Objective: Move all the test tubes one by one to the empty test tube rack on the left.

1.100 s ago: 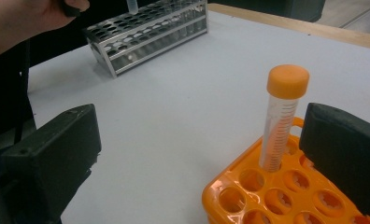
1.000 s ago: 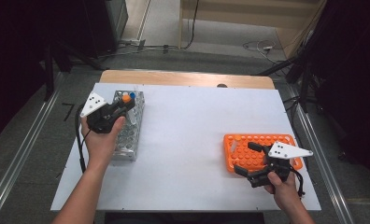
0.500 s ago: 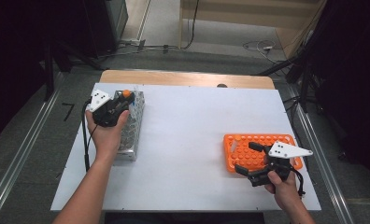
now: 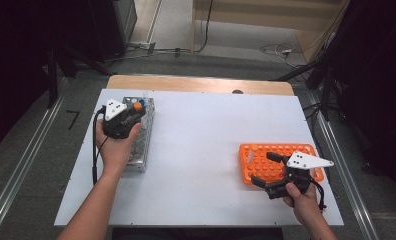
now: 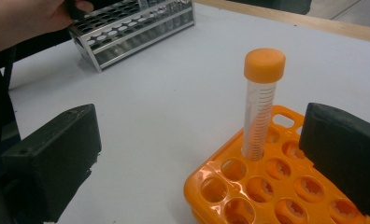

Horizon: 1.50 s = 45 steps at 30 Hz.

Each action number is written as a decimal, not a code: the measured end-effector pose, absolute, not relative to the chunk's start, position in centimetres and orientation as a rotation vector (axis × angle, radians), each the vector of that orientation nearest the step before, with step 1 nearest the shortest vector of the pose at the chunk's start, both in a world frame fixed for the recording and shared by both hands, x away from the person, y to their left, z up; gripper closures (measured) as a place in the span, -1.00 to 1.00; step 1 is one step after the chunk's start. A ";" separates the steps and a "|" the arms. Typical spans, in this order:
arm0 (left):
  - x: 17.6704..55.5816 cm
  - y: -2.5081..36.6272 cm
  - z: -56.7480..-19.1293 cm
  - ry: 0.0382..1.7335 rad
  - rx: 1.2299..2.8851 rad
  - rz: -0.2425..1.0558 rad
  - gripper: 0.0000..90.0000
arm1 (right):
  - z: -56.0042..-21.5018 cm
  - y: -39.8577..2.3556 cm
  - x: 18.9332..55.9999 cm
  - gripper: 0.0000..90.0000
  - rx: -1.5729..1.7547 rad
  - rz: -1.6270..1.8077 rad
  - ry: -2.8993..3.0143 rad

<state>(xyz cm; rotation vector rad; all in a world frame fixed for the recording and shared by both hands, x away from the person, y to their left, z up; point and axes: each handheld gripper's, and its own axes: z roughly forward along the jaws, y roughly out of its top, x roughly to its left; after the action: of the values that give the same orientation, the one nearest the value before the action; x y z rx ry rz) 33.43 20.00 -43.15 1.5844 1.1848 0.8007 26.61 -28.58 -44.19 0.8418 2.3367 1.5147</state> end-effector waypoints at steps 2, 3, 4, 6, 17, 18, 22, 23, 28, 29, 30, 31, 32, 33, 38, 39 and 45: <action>33.3 19.9 -43.0 1.189 1.595 0.803 0.64 | -44.2 -28.6 26.7 -1.00 0.854 1.509 2.331; 33.2 19.9 -42.9 1.194 1.606 0.806 0.64 | -44.3 -28.6 26.7 -1.00 0.864 1.506 2.328; 33.2 19.8 -42.9 1.199 1.614 0.802 0.64 | -44.3 -28.7 26.8 -1.00 0.874 1.503 2.322; 33.3 19.8 -43.1 1.223 1.648 0.780 0.62 | -44.4 -28.7 26.9 -1.00 0.890 1.497 2.316; 33.8 19.7 -43.7 1.280 1.684 0.700 0.38 | -44.6 -28.5 27.2 -1.00 0.923 1.490 2.306; 33.8 19.8 -43.7 1.283 1.682 0.698 0.30 | -44.6 -28.5 27.2 -1.00 0.923 1.488 2.307; 33.3 20.0 -43.2 1.272 1.641 0.684 -0.10 | -44.7 -28.3 27.4 -1.00 0.940 1.488 2.294; 33.2 20.0 -43.1 1.263 1.631 0.675 -0.21 | -44.7 -28.2 27.5 -0.99 0.955 1.490 2.285; 31.8 19.8 -42.5 1.213 1.609 0.646 -0.69 | -45.2 -27.5 28.2 -0.70 1.023 1.404 2.251; 31.6 19.7 -42.4 1.204 1.603 0.638 -0.76 | -45.4 -27.3 28.4 -0.62 1.044 1.385 2.250; 31.2 19.6 -42.3 1.186 1.594 0.626 -0.81 | -45.5 -27.1 28.5 -0.54 1.064 1.375 2.250; 30.8 19.5 -42.3 1.169 1.592 0.614 -0.85 | -45.7 -26.9 28.6 -0.46 1.085 1.353 2.243; 30.5 19.4 -42.2 1.154 1.590 0.596 -0.89 | -45.9 -26.7 28.8 -0.37 1.099 1.340 2.238; 30.1 19.3 -42.1 1.135 1.590 0.577 -0.93 | -46.0 -26.5 28.8 -0.30 1.112 1.326 2.233; 28.2 18.1 -41.6 1.061 1.596 0.538 -0.99 | -46.6 -25.9 29.1 -0.11 1.141 1.279 2.215; 27.9 17.9 -41.5 1.052 1.597 0.533 -1.00 | -46.7 -25.8 29.1 -0.08 1.150 1.273 2.211; 25.9 16.5 -41.2 0.993 1.587 0.516 -1.00 | -47.2 -25.8 29.3 0.14 1.181 1.240 2.189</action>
<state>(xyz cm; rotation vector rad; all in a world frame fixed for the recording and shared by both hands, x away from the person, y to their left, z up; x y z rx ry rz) 25.87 16.47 -41.24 1.5871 0.9931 0.5159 29.32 -25.75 -47.22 1.1814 2.1889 1.2402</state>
